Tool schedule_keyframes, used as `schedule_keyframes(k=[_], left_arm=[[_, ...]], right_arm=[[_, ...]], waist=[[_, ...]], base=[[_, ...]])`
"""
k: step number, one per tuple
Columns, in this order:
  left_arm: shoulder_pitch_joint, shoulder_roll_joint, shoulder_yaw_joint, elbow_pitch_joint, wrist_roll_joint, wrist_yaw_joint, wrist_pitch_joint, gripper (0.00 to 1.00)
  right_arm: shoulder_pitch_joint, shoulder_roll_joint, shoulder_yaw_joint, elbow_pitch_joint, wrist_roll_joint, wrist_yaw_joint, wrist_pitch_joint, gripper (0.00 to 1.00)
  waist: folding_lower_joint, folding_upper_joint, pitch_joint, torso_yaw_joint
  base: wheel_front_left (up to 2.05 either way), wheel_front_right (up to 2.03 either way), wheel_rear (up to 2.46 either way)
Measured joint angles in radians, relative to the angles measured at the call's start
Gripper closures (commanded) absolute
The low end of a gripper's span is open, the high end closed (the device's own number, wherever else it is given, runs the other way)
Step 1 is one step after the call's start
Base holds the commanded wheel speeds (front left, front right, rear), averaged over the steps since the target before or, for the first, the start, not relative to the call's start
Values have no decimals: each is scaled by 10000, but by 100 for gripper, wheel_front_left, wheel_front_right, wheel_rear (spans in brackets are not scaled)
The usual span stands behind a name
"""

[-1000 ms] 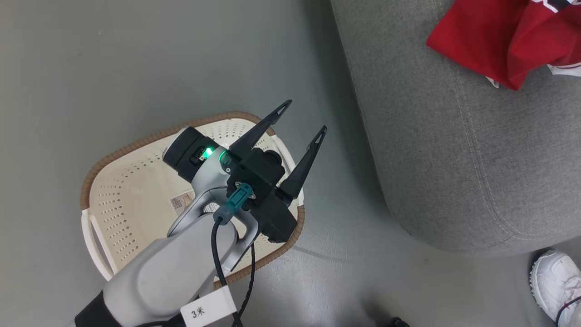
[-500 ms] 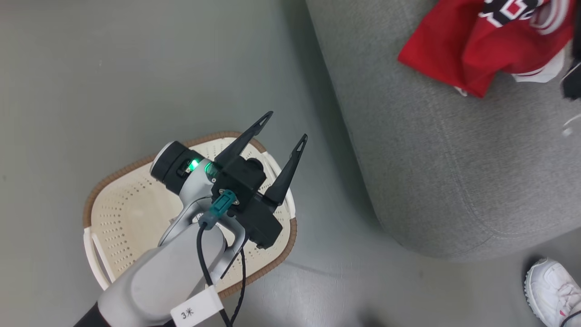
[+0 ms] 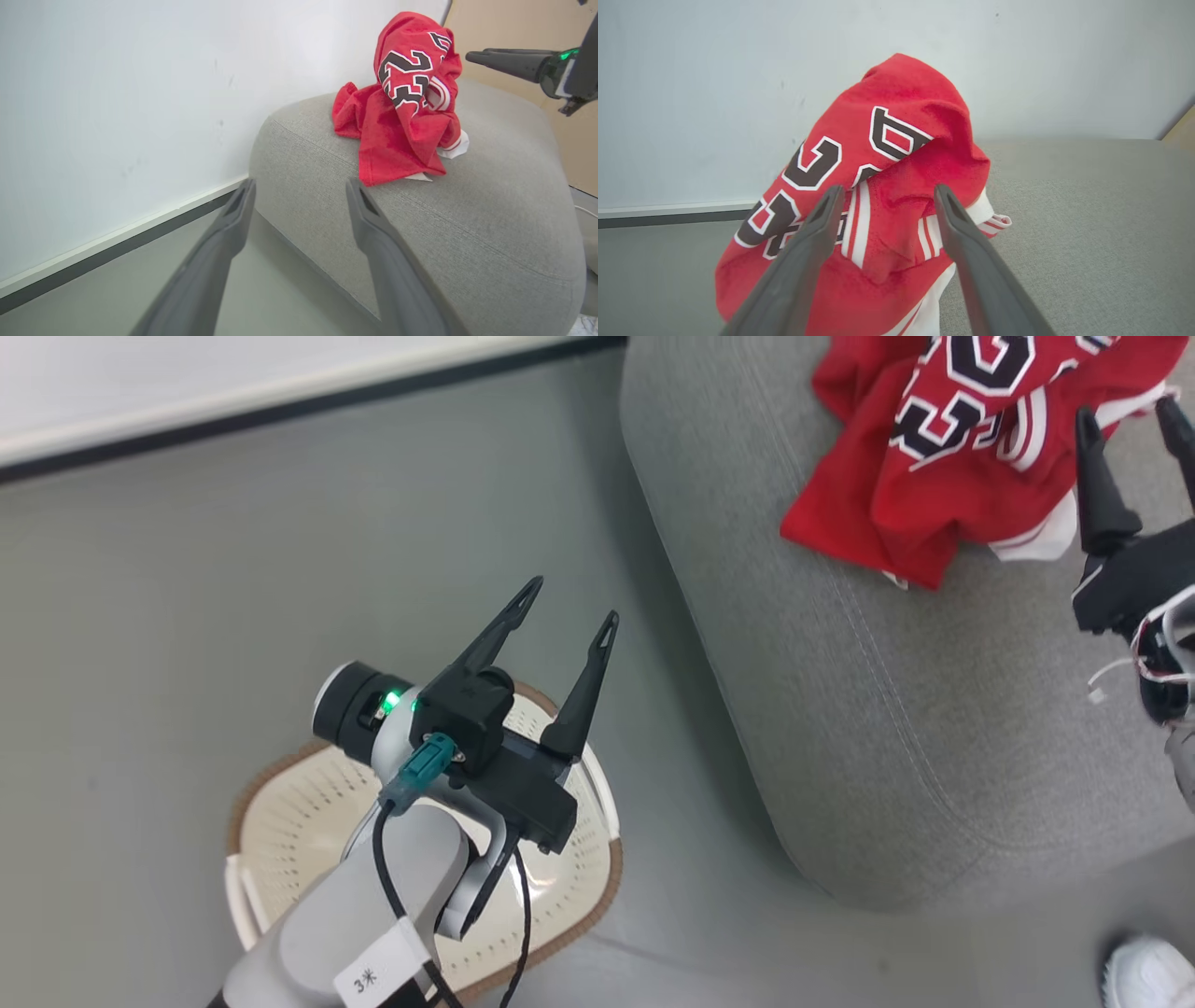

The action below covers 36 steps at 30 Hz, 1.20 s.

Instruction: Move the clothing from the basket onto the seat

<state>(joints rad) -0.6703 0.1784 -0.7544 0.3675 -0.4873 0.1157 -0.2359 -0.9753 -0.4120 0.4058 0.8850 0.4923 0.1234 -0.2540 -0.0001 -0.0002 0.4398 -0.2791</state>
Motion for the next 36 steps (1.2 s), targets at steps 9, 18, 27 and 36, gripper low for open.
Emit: schedule_keyframes(k=[9, 18, 27, 36], left_arm=[[839, -207, 842, 349, -500, 77, -136, 0], [1944, -192, 1373, 729, -748, 77, -138, 0], [3405, 173, 2065, 802, -823, 84, -138, 0], [5128, 360, 3080, 443, -738, 86, -138, 0]], right_arm=[[1278, 2, -119, -1093, -31, 0, -6, 0], [3067, 464, -253, -2054, -58, -236, -25, 0], [5037, 1216, -73, -3047, -366, -832, -25, 0], [7123, 1634, -257, -4303, -359, -1586, -25, 0]], waist=[[-1, 0, -1093, 883], [0, 0, -2160, 1923], [-1, 0, -3577, 2781], [-1, 0, -4721, 3190]], base=[[0, 0, 0], [0, 0, 0], [0, 0, 0], [0, 0, 0]])
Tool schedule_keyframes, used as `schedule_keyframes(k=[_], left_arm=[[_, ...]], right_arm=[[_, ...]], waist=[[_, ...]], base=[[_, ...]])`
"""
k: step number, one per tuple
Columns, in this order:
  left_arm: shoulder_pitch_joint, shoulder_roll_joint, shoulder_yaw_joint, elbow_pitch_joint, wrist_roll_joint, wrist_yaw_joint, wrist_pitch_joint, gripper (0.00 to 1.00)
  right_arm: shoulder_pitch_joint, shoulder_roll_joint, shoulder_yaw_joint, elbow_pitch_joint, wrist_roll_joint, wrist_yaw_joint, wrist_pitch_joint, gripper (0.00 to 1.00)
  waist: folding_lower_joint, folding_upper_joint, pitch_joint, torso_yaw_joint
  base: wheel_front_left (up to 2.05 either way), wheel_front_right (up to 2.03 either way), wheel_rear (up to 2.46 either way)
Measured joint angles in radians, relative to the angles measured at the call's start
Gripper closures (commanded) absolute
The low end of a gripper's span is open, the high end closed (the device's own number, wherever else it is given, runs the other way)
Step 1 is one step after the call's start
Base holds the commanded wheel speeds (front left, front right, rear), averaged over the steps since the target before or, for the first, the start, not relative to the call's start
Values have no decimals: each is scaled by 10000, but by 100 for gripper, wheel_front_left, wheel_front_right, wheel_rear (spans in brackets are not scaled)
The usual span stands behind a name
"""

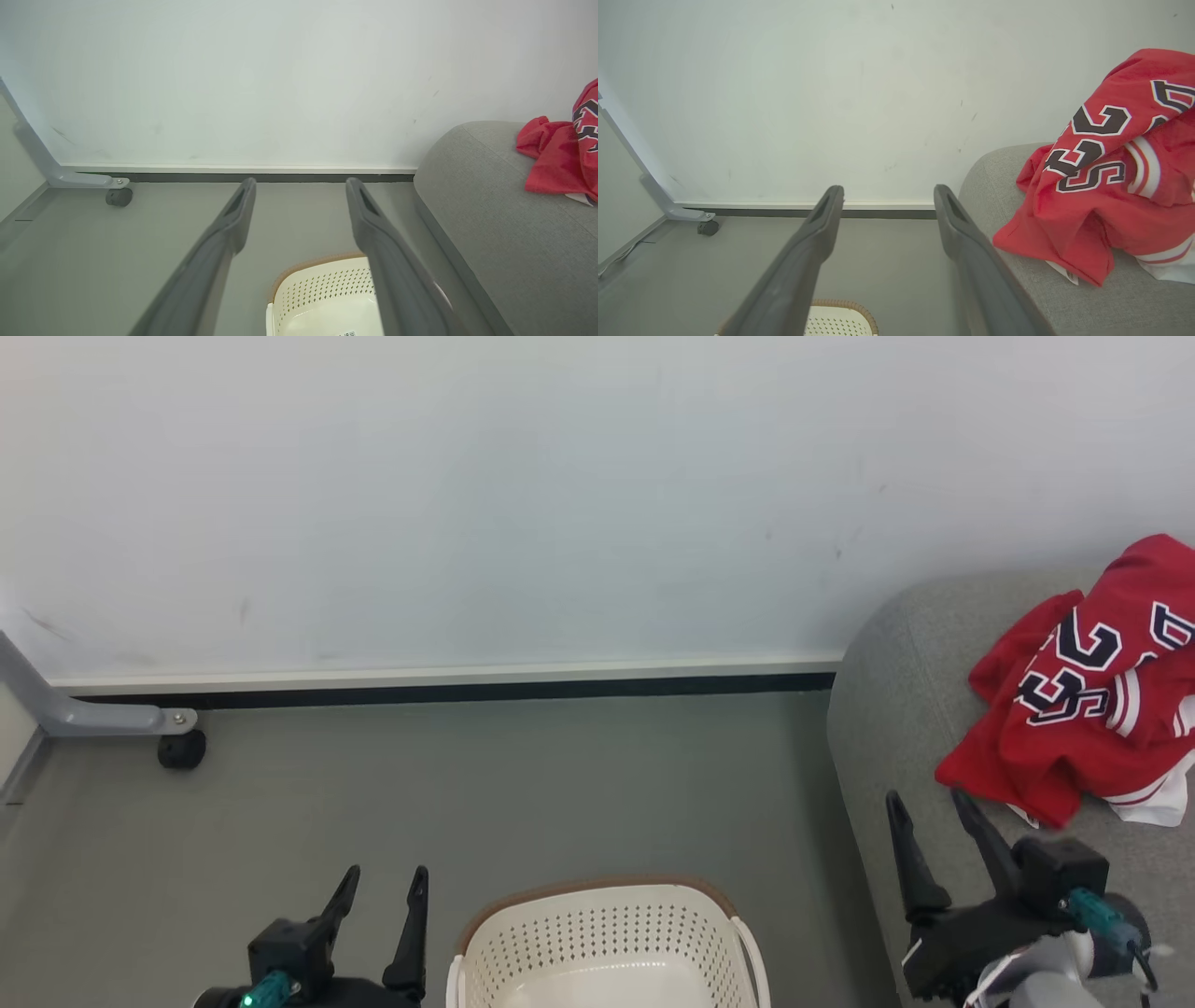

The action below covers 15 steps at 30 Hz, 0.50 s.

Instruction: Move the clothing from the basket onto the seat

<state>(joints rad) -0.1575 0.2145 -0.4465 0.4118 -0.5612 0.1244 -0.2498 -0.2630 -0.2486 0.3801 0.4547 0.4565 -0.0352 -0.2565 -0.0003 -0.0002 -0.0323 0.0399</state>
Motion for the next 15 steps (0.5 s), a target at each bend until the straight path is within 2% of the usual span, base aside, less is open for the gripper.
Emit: schedule_keyframes(k=[4, 15], left_arm=[[579, 54, 366, -253, 192, 0, 0, 0], [1798, 117, 1390, -1191, 882, 0, 0, 0]], right_arm=[[837, 58, -92, -508, -4, -290, 2, 0], [2344, 81, -439, -2046, -267, -619, 2, 0]], waist=[[1, 0, -299, 120], [2, 1, -464, 151]], base=[[0, 0, 0], [0, 0, 0]])
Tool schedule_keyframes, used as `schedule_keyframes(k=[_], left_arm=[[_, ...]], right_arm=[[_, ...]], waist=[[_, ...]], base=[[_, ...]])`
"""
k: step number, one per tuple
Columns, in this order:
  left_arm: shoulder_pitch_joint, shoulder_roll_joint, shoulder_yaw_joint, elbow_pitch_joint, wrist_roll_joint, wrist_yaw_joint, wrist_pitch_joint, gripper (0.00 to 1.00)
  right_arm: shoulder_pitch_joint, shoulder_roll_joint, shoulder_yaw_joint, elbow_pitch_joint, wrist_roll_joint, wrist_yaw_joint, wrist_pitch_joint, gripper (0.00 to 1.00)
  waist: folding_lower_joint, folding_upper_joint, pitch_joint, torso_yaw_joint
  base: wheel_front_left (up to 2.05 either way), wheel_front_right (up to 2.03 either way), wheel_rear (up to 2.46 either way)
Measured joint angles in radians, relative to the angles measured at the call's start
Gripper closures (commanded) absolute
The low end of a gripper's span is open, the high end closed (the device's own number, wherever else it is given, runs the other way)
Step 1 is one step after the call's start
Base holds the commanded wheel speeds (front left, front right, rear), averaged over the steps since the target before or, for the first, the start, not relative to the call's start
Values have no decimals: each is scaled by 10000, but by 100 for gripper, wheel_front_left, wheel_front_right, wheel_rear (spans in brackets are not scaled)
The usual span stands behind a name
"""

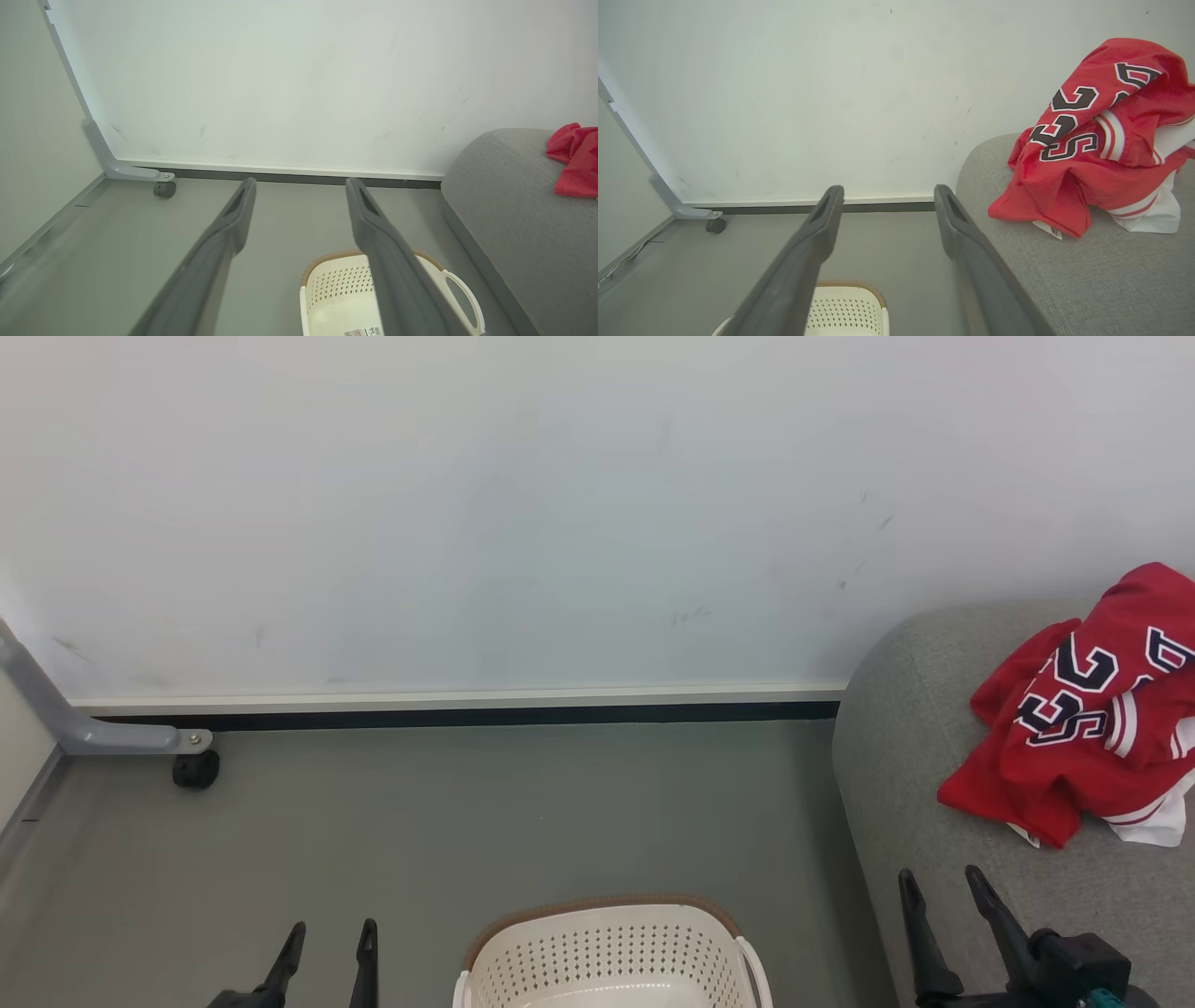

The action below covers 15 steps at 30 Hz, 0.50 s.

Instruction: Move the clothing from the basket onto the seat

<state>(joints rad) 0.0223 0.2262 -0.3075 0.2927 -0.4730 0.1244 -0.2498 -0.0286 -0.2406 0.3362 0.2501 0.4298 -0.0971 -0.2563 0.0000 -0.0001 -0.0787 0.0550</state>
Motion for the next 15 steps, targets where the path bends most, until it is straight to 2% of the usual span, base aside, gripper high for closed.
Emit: schedule_keyframes(k=[15], left_arm=[[528, -190, 706, -1014, 675, 0, 0, 0]], right_arm=[[780, -35, -631, -1335, -416, -184, -2, 0]], waist=[[1, 1, 152, -134]], base=[[0, 0, 0]])
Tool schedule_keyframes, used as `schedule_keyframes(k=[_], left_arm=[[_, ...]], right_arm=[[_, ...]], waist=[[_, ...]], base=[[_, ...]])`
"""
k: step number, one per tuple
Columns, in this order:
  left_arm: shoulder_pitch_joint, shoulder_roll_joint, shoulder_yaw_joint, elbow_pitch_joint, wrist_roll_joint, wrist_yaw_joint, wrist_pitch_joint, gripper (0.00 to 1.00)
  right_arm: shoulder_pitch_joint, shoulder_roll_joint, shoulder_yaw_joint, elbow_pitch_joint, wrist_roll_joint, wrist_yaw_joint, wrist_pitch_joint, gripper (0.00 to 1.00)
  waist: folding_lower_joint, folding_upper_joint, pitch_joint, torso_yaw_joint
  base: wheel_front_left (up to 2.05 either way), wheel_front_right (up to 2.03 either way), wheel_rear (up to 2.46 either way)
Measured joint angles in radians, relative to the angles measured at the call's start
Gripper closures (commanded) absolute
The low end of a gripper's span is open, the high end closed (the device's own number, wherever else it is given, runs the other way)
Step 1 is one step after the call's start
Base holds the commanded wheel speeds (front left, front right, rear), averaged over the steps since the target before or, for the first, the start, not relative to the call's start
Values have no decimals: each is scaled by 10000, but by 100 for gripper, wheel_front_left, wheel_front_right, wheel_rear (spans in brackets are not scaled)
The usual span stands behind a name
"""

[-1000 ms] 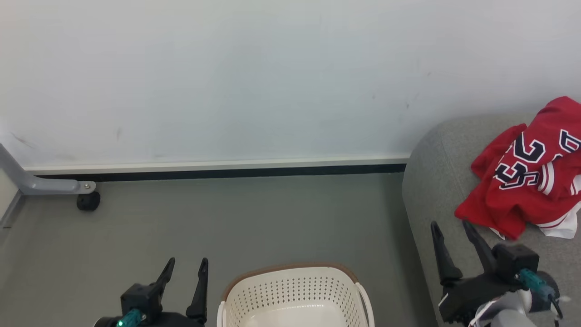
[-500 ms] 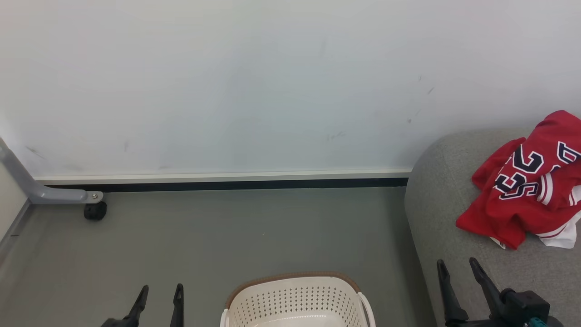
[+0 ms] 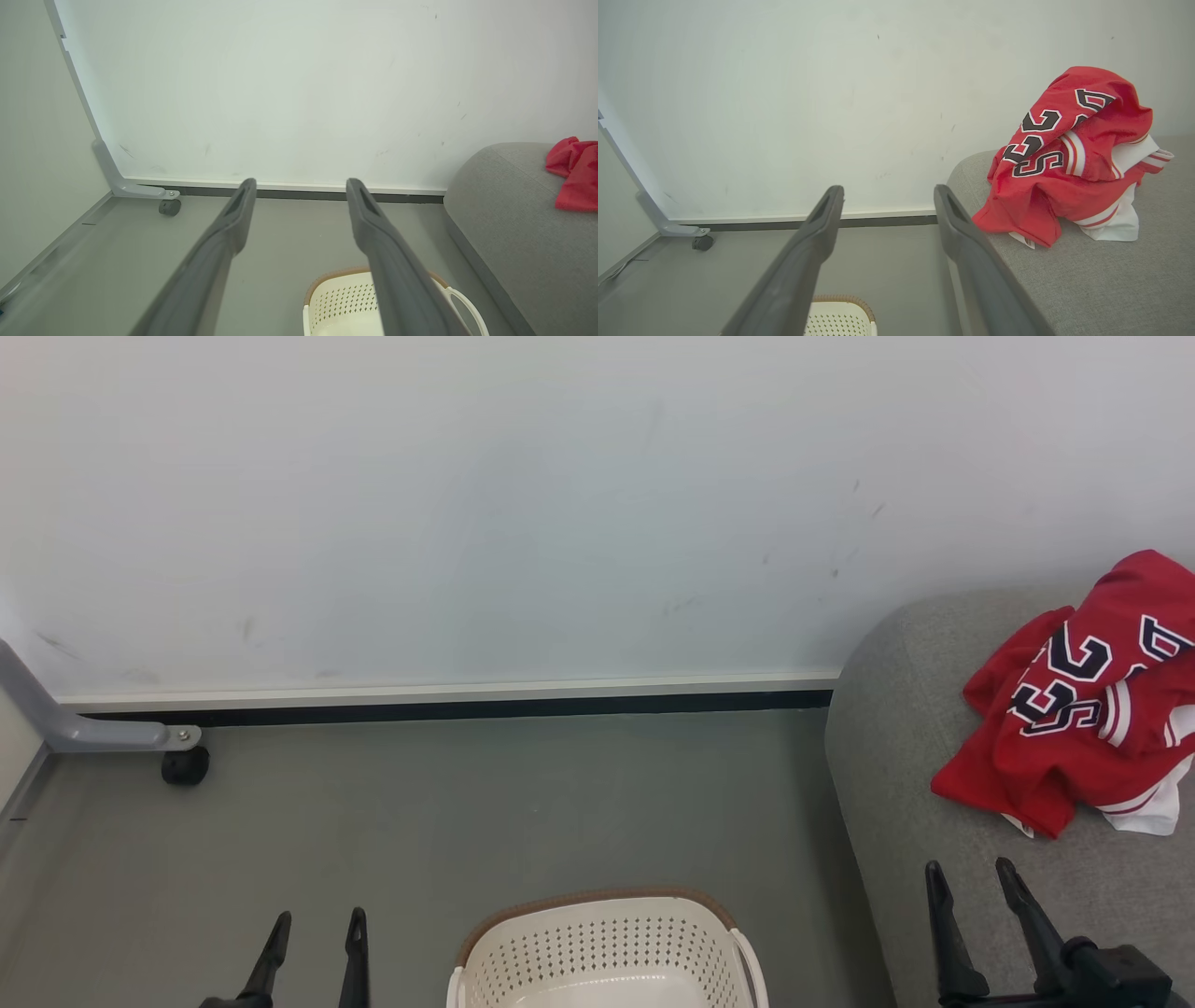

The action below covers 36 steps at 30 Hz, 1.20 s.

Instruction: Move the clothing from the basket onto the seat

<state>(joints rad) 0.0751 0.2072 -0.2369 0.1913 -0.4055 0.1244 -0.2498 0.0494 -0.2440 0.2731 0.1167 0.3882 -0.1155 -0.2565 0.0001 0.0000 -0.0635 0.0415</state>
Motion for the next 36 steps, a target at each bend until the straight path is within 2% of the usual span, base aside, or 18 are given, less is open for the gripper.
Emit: schedule_keyframes(k=[9, 10, 22, 36], left_arm=[[129, -71, 73, -305, 401, 0, 0, 0], [149, -77, 84, -339, 422, 0, 0, 100], [395, -311, 128, 244, 138, -109, 198, 100], [262, -502, 564, 337, -1586, -431, 669, 100]], right_arm=[[86, 2, -230, -408, -198, -36, 0, 0], [119, 4, -242, -462, -221, -38, 0, 100], [490, 360, -274, 165, 125, 23, 184, 100], [346, 589, -788, 364, 1797, 336, 665, 100]], waist=[[0, 0, 38, 4], [-1, 0, 42, 9], [-1, 0, 75, -5], [0, 0, 157, -64]], base=[[0, 0, 0], [0, 0, 0], [0, 0, 0], [0, 0, 0]])
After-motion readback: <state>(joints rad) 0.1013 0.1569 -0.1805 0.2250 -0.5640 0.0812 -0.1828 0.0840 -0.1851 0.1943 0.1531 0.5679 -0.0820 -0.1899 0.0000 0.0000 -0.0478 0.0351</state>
